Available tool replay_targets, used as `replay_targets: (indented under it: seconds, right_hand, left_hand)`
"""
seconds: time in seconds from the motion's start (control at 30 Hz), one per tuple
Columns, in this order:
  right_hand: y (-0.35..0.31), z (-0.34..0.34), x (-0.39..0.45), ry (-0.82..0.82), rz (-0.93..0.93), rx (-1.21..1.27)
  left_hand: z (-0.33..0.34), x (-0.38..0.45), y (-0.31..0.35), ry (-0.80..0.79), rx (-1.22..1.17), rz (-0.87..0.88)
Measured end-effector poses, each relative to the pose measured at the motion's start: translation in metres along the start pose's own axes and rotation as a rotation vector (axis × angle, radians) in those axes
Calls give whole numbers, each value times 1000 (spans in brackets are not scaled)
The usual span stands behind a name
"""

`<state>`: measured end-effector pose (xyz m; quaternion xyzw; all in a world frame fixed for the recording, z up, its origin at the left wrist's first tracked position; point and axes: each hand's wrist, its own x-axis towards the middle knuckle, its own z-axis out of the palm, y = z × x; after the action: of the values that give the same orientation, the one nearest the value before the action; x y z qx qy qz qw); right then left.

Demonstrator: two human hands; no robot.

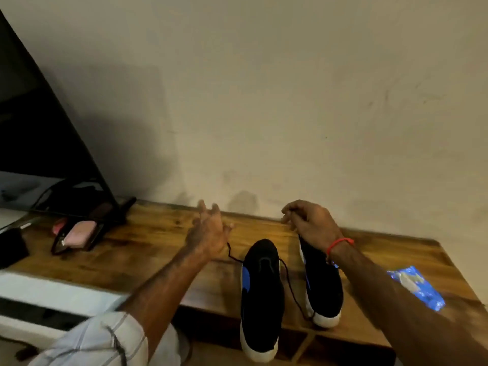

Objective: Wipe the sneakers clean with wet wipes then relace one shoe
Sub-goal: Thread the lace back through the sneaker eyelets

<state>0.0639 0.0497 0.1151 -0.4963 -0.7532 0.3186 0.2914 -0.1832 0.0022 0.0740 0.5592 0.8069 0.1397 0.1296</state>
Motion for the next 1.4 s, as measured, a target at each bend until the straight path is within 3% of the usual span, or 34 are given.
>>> replay_targets:
  seconds: [0.2,0.3,0.43,0.7,1.23,1.33,1.4]
  right_hand:
    - [72,53,-14,-181,104,-154]
    - [95,77,-16,-222,149,-169]
    - [109,96,-10,-214,86,-266]
    - [121,102,-8,-172,59,-261]
    - [124,100,1,-64,274,-10]
    - [121,97,1,-94,248,-8]
    - [120,94,2,-138,265,50]
  left_hand:
    - [84,-42,3,-278,-242,-34]
    - [101,-48,14,-363,-197,-20]
    - [99,-45,26,-309,-65,-6]
    - [98,-40,34,-291,-30,-11]
    - [109,-30,19,-282,-98,-37]
    - [110,-24,15,-288,-244,-126]
    - [110,-20,17,-263,-563,-226]
